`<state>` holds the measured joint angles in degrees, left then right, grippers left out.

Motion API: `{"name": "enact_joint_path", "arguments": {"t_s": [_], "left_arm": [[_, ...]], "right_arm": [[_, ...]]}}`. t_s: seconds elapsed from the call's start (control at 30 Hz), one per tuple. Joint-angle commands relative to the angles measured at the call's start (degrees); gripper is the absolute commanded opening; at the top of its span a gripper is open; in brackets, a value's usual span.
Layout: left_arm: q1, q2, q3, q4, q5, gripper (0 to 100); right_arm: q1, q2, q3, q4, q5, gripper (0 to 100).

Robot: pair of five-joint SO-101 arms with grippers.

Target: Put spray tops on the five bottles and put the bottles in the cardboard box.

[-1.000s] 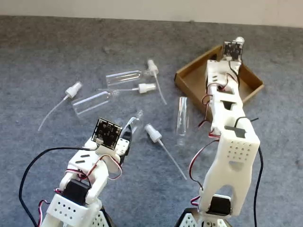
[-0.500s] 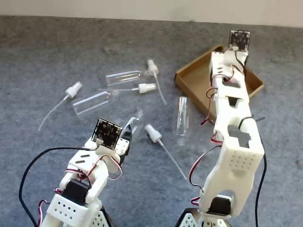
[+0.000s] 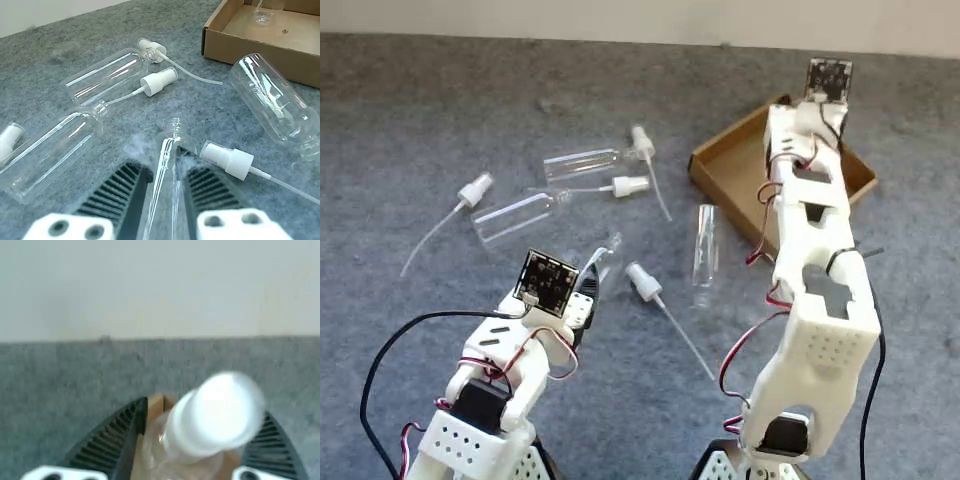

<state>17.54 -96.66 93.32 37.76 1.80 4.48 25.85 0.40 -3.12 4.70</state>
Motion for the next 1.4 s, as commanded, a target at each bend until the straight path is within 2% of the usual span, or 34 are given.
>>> {"name": "enact_joint_path", "arguments": {"t_s": [0.0,0.3,0.6,0.73,0.87,1.03,1.17,1.37], "left_arm": [[-0.7,-0.7,-0.1,-1.3,-0.5,5],[-0.7,-0.7,-0.1,-1.3,-0.5,5],[-1.1,-0.7,-0.5,-1.3,-0.5,5],[-5.9,-0.7,-1.5,-1.4,-0.4,5],[-10.3,-0.7,-2.7,-1.3,-0.3,5],[-12.3,-0.7,-3.2,-1.2,-0.4,5],[-17.5,-0.7,-5.1,-1.1,-0.3,5],[-24.6,-0.7,-6.7,-1.5,-0.3,5]], "right_arm": [[-0.1,-10.1,-1.4,6.5,0.2,28.2],[-0.6,-22.1,-0.8,20.4,0.2,28.2],[-0.6,-39.3,-0.7,42.1,0.2,27.9],[-1.3,-45.3,-0.7,55.6,0.2,27.9],[-5.4,-47.3,-0.7,63.8,0.2,27.9],[-11.8,-47.3,-0.7,72.6,0.3,27.9],[-18.9,-47.3,-0.7,79.4,0.2,27.9],[-28.6,-47.3,-0.1,81.8,0.2,27.9]]}}
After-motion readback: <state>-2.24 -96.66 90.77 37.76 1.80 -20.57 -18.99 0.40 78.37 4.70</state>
